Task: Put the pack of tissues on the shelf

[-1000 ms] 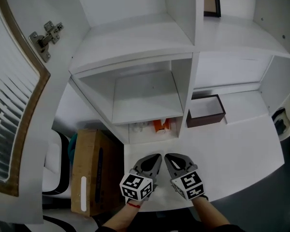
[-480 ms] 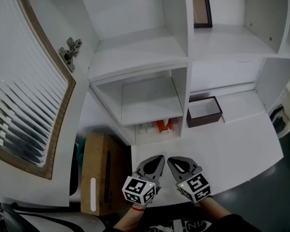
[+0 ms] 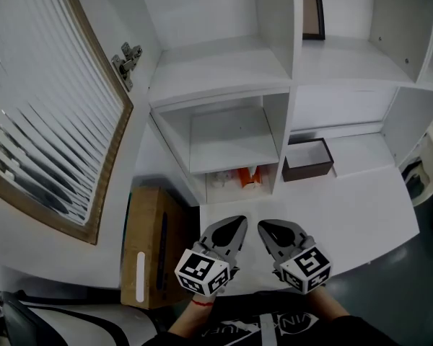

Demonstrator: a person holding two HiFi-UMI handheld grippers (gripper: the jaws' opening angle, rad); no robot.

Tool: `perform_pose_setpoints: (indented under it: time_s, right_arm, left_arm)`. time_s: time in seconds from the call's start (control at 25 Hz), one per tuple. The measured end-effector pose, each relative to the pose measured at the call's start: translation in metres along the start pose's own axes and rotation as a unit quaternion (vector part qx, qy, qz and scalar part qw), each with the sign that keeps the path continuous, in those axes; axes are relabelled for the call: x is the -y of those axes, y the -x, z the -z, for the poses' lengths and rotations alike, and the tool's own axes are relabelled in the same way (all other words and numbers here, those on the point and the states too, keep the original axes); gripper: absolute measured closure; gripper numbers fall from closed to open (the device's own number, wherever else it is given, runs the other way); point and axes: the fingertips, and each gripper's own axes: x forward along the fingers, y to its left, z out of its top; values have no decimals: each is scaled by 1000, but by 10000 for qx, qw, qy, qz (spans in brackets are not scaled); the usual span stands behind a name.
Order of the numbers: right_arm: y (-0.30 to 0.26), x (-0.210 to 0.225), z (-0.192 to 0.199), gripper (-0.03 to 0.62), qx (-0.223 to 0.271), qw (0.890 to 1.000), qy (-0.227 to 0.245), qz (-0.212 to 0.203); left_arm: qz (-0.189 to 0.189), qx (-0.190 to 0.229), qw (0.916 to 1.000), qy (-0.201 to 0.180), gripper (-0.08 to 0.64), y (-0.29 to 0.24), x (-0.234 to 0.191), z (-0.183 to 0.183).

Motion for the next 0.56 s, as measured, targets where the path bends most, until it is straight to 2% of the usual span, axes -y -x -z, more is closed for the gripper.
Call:
perform_pose_setpoints:
  time_s: [0.24,0.56]
  right_arm:
    - [0,-5,-20,588,235,9997,4,-81]
    - [-11,-11,-19,588,214,9997,-56,-99]
  left_arm:
    - [-3,122,9999,28,557,8,-6,-10]
    - [-40,223,9997,101,557,13,-21,-15]
